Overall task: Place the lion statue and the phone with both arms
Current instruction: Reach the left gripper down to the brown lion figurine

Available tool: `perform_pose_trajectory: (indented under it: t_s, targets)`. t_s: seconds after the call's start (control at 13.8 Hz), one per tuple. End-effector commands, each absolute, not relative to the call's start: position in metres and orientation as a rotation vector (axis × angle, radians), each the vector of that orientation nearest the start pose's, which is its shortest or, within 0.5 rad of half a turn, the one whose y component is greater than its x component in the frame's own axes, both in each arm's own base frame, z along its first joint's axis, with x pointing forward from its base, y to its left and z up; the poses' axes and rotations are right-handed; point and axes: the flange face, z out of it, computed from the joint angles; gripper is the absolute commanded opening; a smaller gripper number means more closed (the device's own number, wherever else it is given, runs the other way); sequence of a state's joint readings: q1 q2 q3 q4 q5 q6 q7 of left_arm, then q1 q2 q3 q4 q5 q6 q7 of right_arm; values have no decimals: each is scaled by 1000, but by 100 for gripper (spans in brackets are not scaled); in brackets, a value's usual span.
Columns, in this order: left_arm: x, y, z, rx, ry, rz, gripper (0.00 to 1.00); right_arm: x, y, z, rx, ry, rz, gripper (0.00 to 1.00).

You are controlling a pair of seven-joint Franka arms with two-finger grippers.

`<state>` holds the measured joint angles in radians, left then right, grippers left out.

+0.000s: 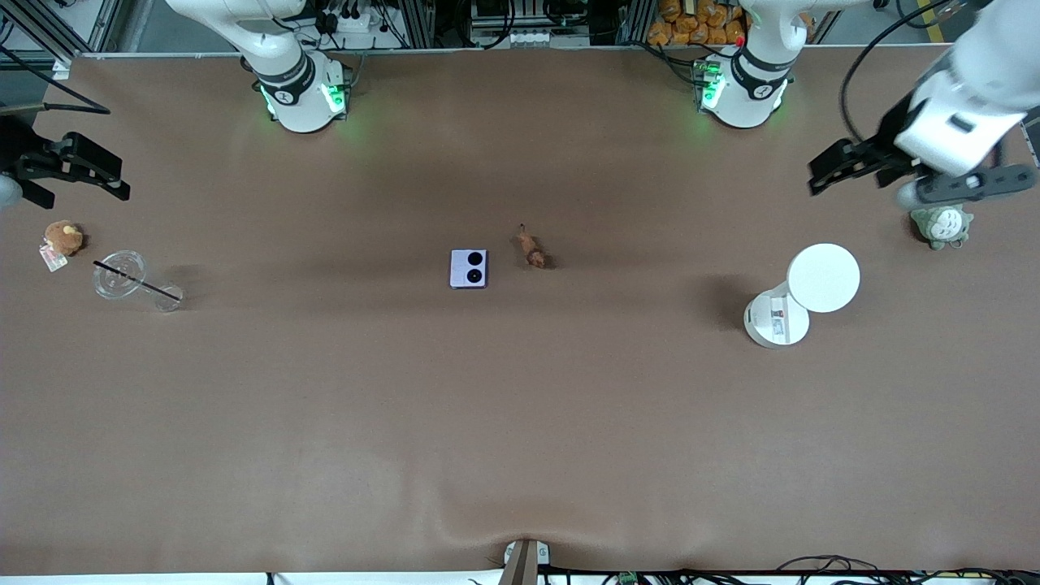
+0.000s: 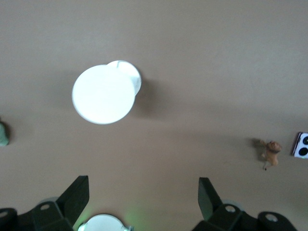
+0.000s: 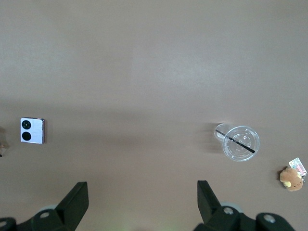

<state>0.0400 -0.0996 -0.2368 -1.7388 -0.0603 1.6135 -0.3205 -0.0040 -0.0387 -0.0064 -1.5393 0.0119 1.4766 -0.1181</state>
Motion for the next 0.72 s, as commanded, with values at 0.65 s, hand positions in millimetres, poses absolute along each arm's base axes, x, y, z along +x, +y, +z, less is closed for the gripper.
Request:
perform_pose_trajectory:
  t_s: [0.65]
  targets:
    - [530, -282, 442, -3246, -375, 115, 100, 538, -4, 637, -3113, -162, 84, 100]
